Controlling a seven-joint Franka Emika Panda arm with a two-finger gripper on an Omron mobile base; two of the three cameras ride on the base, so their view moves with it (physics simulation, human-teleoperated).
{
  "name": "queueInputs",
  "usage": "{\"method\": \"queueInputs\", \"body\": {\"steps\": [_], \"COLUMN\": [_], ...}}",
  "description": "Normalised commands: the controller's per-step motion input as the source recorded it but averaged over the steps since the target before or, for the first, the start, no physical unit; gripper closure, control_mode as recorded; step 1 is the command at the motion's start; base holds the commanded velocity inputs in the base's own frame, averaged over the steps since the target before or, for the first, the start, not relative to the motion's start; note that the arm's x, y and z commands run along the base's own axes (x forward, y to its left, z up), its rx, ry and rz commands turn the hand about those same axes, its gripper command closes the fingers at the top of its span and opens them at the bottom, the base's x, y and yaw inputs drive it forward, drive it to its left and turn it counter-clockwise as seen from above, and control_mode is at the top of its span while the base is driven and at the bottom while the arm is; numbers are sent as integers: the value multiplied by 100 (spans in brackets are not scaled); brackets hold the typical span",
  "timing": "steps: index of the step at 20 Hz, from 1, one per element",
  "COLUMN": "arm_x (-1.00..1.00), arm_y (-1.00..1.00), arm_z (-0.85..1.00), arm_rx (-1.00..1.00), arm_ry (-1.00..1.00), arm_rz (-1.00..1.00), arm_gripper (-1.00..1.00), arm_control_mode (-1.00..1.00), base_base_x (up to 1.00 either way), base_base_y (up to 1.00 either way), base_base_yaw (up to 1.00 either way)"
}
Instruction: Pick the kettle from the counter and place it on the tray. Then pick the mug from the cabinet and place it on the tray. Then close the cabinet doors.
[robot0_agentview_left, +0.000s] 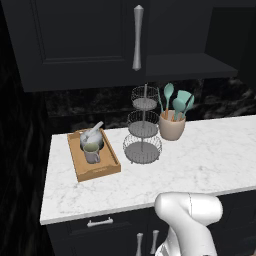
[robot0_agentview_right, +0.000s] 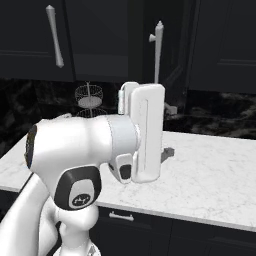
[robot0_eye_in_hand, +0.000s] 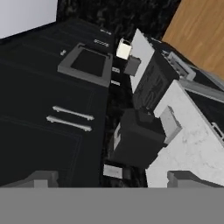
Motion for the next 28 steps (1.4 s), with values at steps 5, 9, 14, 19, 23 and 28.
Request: {"method": "queueInputs", "body": {"steps": [5, 9, 14, 19, 23, 28], "arm_x": [43, 40, 42, 51, 54, 60], "arm_y": [45, 43, 42, 43, 40, 38], "arm_z": [0, 0, 0, 0, 0, 0], "arm_rx": [0, 0, 0, 0, 0, 0], "arm_ry": [3, 2, 0, 1, 0, 0], "arm_rz": [25, 29, 27, 23, 19, 16], "arm_gripper": [-100, -100, -100, -100, -100, -100], "arm_control_mode": [-100, -100, -100, -100, -100, -100], "base_base_x": [0, 0, 0, 0, 0, 0], "base_base_y": [0, 0, 0, 0, 0, 0], "base_base_yaw": [0, 0, 0, 0, 0, 0]}}
